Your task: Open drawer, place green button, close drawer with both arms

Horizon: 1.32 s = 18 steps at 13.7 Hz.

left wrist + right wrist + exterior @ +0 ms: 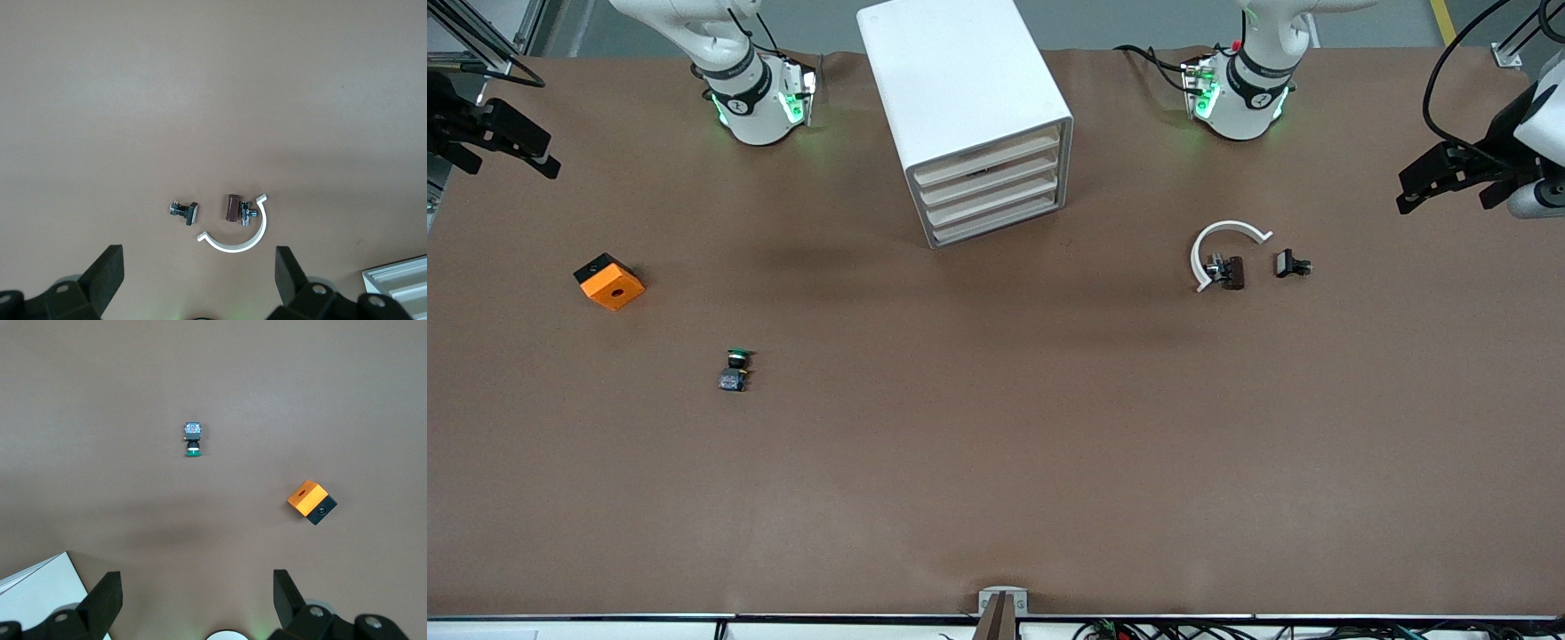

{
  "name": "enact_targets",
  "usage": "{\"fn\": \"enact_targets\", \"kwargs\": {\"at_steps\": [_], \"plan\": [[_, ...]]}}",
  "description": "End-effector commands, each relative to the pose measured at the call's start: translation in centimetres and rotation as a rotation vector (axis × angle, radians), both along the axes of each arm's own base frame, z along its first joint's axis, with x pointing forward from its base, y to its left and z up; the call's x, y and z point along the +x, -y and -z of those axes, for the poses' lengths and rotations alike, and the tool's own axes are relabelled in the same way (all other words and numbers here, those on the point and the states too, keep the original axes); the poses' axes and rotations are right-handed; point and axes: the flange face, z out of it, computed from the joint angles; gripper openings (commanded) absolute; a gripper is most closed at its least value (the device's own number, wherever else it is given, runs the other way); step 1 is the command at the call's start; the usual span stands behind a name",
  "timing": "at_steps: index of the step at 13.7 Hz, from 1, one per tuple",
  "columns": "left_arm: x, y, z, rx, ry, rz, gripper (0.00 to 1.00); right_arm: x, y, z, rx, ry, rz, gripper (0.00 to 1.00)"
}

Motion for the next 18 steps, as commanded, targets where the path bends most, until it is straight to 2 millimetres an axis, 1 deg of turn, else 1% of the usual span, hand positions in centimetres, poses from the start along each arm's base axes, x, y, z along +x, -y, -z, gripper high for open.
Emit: {"fn": "enact_targets", "kwargs": {"at_steps": [1,3,4,5,6,8,10,11,13,16,18], "plan": [[0.1,-0.3,-0.5,0.004,-0.009,-0.012,1.00,0.0,0.2,-0.5,-0.014,0.006,0.003,1.00],[0.4,-0.5,0.0,0.004,-0.018,-0.015,1.00,0.0,0.1,-0.5,-0.014,0.006,0.001,1.00],[0.9,-0.5,0.8,0.002,-0.034,-0.017,1.00,0.0,0.1,-0.5,-0.014,0.006,0.001,1.00],[1.8,-0.5,2.0,0.000,-0.057,-0.017,1.00,-0.1,0.1,-0.4,-0.013,0.003,0.001,1.00],[3.2,-0.6,2.8,-0.002,-0.066,-0.018,1.00,-0.1,0.1,-0.4,-0.013,0.001,0.001,1.00],[4.9,-0.7,5.5,-0.001,-0.112,-0.023,1.00,0.3,-0.4,0.4,-0.012,-0.014,-0.010,1.00],[6.5,-0.5,9.4,-0.008,-0.176,-0.038,1.00,1.1,-1.0,1.9,-0.011,-0.049,-0.024,1.00],[7.3,-0.1,11.4,-0.010,-0.201,-0.078,1.00,1.9,-1.3,3.2,-0.010,-0.074,-0.030,1.00],[8.8,1.8,15.9,0.014,-0.256,-0.235,1.00,3.3,-1.6,6.3,-0.007,-0.124,-0.036,1.00],[10.6,6.7,23.4,-0.011,-0.335,-0.447,1.00,6.3,-1.5,11.3,-0.006,-0.150,-0.036,1.00],[10.8,10.4,27.2,0.032,-0.364,-0.558,1.00,9.0,-1.5,15.6,-0.004,-0.158,-0.036,1.00]]}}
